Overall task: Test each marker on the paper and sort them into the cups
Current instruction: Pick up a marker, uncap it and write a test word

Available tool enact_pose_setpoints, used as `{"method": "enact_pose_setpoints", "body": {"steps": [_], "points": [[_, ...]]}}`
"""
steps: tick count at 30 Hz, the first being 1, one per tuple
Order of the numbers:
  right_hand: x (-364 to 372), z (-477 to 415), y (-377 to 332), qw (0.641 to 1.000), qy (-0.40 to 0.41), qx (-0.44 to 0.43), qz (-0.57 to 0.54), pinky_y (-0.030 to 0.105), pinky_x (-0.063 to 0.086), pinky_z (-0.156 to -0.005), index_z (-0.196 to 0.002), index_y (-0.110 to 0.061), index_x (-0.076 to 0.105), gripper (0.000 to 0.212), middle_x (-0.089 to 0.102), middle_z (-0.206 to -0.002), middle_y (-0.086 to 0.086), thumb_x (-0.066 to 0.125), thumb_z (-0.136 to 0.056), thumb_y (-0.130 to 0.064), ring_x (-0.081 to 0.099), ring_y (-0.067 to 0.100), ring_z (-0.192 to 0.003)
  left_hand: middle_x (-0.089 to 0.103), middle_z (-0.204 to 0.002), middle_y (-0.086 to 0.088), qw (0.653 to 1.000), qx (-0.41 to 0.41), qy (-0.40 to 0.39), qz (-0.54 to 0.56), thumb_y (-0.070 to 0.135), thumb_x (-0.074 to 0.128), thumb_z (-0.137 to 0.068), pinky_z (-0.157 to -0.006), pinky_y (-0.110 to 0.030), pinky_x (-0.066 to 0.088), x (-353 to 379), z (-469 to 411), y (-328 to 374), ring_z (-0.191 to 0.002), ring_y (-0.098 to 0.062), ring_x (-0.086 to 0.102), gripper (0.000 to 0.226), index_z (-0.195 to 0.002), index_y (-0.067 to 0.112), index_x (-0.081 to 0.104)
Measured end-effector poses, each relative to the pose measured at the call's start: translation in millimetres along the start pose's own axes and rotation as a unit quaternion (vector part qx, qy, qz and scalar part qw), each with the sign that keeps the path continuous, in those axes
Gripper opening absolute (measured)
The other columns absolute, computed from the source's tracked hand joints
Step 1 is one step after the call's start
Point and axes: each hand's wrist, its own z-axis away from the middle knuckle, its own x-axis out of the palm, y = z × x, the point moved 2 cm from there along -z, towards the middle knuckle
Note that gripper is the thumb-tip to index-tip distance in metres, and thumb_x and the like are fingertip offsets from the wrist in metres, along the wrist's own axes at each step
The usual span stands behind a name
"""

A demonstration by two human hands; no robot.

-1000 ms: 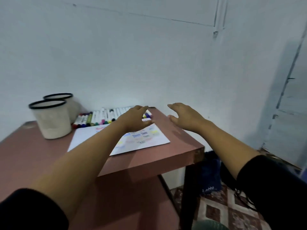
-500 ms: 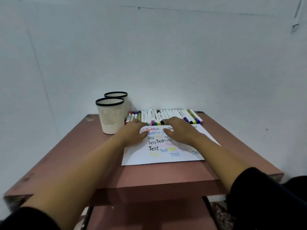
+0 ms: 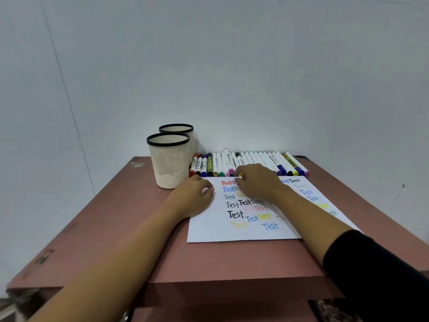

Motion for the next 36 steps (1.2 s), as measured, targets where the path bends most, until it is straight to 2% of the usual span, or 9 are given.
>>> {"method": "enact_pose_setpoints", "body": {"steps": [6,12,20,22,26,28,31,33,36], "points": [[17,-30,-7,0.996,0.023,-0.02,0.079,0.041,0.041,-0.09,-0.137,-0.025,0.046,0.04,0.051,-0.126,0.011,0.042,-0.097,-0.025,0.045,0.03,-0.117,0.06,-0.109,-0.006,0.999,0.001,0.023,0.033,0.025,0.047,-0.094,-0.083,-0.025,0.039,0,0,-2,-0.101,-0.018,0.052,0.028,-0.111,0.013,0.066],[23,-41,-9,0.991,0.038,-0.037,0.119,0.034,0.034,-0.077,-0.101,-0.019,0.064,0.023,0.056,-0.098,0.005,0.042,-0.095,-0.017,0.051,0.027,-0.101,0.06,-0.112,-0.006,0.997,-0.008,0.041,0.062,0.021,0.046,-0.094,-0.077,-0.018,0.029,-3,-1,-4,-0.105,-0.016,0.051,0.027,-0.111,0.013,0.066],[3,-34,-4,0.984,0.147,-0.028,-0.093,0.034,0.047,-0.08,-0.118,-0.004,0.064,0.029,0.068,-0.104,0.016,0.046,-0.097,-0.016,0.061,0.029,-0.097,0.059,-0.116,-0.008,0.994,-0.012,0.072,0.077,0.019,0.045,-0.096,-0.078,-0.018,0.029,-8,-3,-4,-0.107,-0.018,0.051,0.029,-0.116,0.012,0.063],[-13,-23,-6,0.96,0.206,-0.011,-0.191,0.031,0.049,-0.083,-0.118,-0.004,0.064,0.028,0.07,-0.102,0.013,0.052,-0.096,-0.017,0.063,0.023,-0.093,0.058,-0.118,-0.008,0.993,-0.014,0.078,0.084,0.02,0.045,-0.096,-0.08,-0.018,0.03,-9,-2,-3,-0.108,-0.019,0.051,0.029,-0.117,0.013,0.062],[-41,1,-10,0.876,0.292,0.052,-0.38,0.028,0.05,-0.067,-0.092,-0.007,0.064,0.017,0.067,-0.074,0.003,0.054,-0.095,-0.02,0.06,0.007,-0.065,0.053,-0.123,-0.006,0.991,-0.001,0.1,0.094,0.02,0.047,-0.095,-0.085,-0.015,0.028,-11,-1,1,-0.114,-0.018,0.048,0.032,-0.125,0.013,0.056],[-45,11,-10,0.828,0.309,0.088,-0.459,0.029,0.053,-0.063,-0.084,-0.004,0.06,0.023,0.063,-0.064,-0.001,0.053,-0.096,-0.023,0.059,0.002,-0.053,0.05,-0.123,-0.007,0.988,0.019,0.119,0.097,0.022,0.051,-0.094,-0.087,-0.01,0.025,-13,1,4,-0.114,-0.016,0.047,0.036,-0.128,0.012,0.052],[-39,23,-9,0.772,0.306,0.16,-0.533,0.024,0.051,-0.051,-0.074,-0.006,0.056,0.031,0.059,-0.057,0.001,0.052,-0.096,-0.027,0.053,0.007,-0.045,0.047,-0.127,-0.005,0.986,0.047,0.115,0.114,0.032,0.061,-0.087,-0.089,-0.007,0.024,-15,4,8,-0.11,-0.008,0.043,0.051,-0.132,0.013,0.048],[-28,26,-9,0.735,0.287,0.198,-0.582,0.022,0.046,-0.045,-0.068,-0.008,0.054,0.034,0.057,-0.055,0.002,0.054,-0.096,-0.028,0.049,0.008,-0.041,0.045,-0.13,0.0,0.99,0.047,0.079,0.105,0.041,0.062,-0.085,-0.092,-0.012,0.026,-13,5,12,-0.116,-0.009,0.042,0.059,-0.135,0.017,0.044],[-19,25,-10,0.681,0.256,0.238,-0.644,0.022,0.043,-0.043,-0.064,-0.008,0.053,0.035,0.053,-0.052,0.004,0.056,-0.094,-0.026,0.044,0.011,-0.04,0.057,-0.115,0.003,0.993,0.041,0.06,0.092,0.036,0.059,-0.088,-0.078,-0.016,0.033,-14,6,17,-0.106,-0.015,0.053,0.043,-0.127,0.018,0.053]]}}
